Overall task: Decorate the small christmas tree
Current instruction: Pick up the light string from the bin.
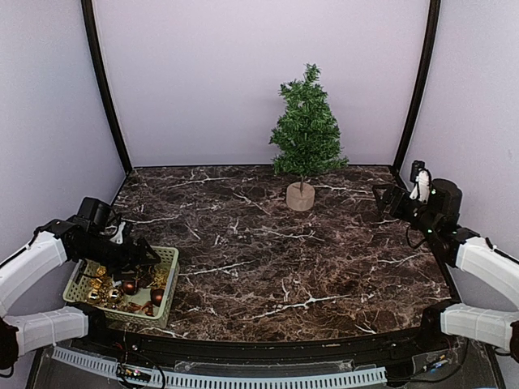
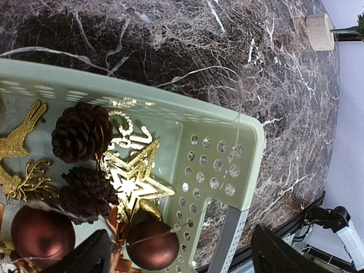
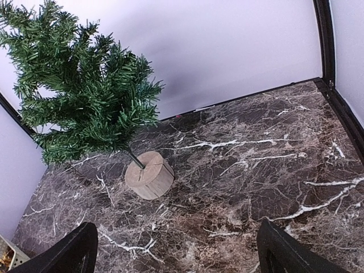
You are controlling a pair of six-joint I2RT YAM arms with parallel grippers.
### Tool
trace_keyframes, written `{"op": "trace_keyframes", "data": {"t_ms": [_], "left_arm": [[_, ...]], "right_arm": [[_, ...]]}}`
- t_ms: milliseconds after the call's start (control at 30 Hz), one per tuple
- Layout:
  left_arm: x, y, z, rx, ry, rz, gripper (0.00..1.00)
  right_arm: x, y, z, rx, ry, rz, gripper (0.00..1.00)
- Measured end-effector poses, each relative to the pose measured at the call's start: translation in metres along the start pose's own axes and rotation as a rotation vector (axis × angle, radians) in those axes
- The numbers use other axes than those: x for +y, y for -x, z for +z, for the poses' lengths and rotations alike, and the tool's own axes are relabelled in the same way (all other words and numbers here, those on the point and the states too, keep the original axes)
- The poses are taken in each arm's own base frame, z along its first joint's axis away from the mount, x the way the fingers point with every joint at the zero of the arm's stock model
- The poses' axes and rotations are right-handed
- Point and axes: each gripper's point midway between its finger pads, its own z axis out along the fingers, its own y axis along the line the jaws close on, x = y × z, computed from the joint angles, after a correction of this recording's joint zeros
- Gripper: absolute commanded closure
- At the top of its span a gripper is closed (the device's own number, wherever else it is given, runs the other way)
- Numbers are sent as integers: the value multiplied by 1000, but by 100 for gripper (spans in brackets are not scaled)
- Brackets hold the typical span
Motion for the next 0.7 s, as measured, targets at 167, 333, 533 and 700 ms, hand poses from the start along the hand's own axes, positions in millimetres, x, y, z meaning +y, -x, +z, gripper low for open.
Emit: {"op": "trace_keyframes", "data": {"t_ms": [167, 333, 533, 700], "left_arm": [[0, -4, 3, 9, 18, 16, 17], [3, -7, 6, 6, 68, 26, 16], [4, -9, 14, 2, 124, 38, 23], [11, -3, 25, -8, 182, 39, 46]], "right_arm": [[-1, 1, -5, -17, -4, -1, 1], [0, 5, -9, -38, -7, -4, 1], [1, 11, -14, -60, -7, -8, 1], [2, 15, -22, -77, -15, -16, 1]]}}
